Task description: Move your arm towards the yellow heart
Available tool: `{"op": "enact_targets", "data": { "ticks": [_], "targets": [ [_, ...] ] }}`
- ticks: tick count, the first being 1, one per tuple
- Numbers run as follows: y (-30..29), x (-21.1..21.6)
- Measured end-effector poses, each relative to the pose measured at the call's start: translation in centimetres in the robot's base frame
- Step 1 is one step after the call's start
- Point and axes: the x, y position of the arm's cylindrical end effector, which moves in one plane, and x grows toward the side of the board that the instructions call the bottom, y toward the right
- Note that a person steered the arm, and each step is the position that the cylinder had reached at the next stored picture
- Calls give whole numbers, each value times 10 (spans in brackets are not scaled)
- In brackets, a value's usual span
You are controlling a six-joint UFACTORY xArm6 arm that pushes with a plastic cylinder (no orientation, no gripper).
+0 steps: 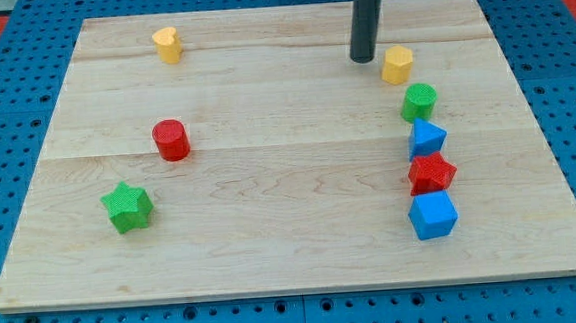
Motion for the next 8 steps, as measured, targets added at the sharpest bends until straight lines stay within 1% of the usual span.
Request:
{"op": "enact_targets", "data": {
  "ticks": [1, 3, 5, 6, 7, 8],
  "targets": [
    [27, 0],
    [19, 1],
    [-84, 1],
    [-145, 9],
    [-223, 20],
    [-306, 16]
  ]
}}
